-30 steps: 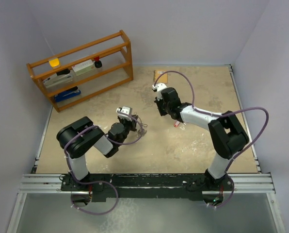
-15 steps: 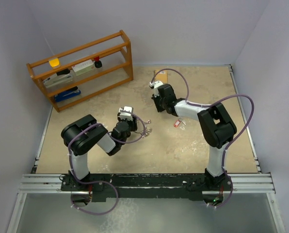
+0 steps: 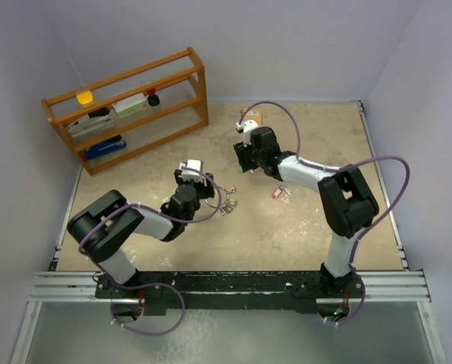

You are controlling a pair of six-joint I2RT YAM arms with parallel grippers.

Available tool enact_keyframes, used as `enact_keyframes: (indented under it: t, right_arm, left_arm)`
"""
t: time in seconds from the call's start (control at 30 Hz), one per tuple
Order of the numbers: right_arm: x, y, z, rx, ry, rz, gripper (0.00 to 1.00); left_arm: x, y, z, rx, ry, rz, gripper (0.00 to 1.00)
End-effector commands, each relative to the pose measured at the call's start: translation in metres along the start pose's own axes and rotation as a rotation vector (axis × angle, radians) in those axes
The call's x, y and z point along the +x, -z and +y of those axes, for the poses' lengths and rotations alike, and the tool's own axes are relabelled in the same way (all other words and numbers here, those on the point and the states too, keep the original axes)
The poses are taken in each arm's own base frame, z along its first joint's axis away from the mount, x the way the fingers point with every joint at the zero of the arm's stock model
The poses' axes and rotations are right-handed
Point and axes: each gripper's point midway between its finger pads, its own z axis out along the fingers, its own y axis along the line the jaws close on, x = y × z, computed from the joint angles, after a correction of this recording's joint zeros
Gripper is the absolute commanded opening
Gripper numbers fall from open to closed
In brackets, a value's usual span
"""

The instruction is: Remove the keys from the keyring

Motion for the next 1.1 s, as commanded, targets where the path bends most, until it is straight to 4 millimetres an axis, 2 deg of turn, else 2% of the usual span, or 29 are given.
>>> enact_keyframes:
  t: [0.0,0.13,0.27,0.47,0.6,0.77,0.93,1.07]
  right_arm:
    - [-0.067,0.057,-0.012,0.045,0.013,-0.22,0.59]
    - [-0.082,0.106,-0.024,0.104,-0.001,-0.337,0.59]
    - [-0.085,0.161,-0.039,0.184,-0.016,-0.466,0.6]
    - [-0.066,0.21,-0.056,0.276,-0.092,-0.58,0.62]
    - [-0.05,0.23,-0.064,0.315,-0.149,-0.636,0.62]
    - [-0.029,0.239,-0.067,0.334,-0.185,-0.639,0.62]
    - [-0.02,0.248,-0.067,0.334,-0.203,-0.64,0.62]
    - [-0.02,0.262,-0.073,0.362,-0.224,-0.685,0.62]
  left_arm:
    - [-0.041,0.002,-0.003,-0.005,0.011,-0.046,0.67]
    - [-0.08,0.011,-0.008,0.029,0.048,-0.104,0.69]
    - [-0.105,0.022,-0.011,0.05,0.082,-0.135,0.7]
    - [-0.131,0.042,-0.004,0.053,0.107,-0.178,0.72]
    - [-0.139,0.057,0.003,0.051,0.082,-0.186,0.73]
    - [-0.142,0.069,0.021,-0.013,0.086,-0.178,0.73]
    - [-0.14,0.079,0.029,-0.028,0.078,-0.15,0.74]
    - [-0.135,0.088,0.042,-0.071,0.075,-0.132,0.74]
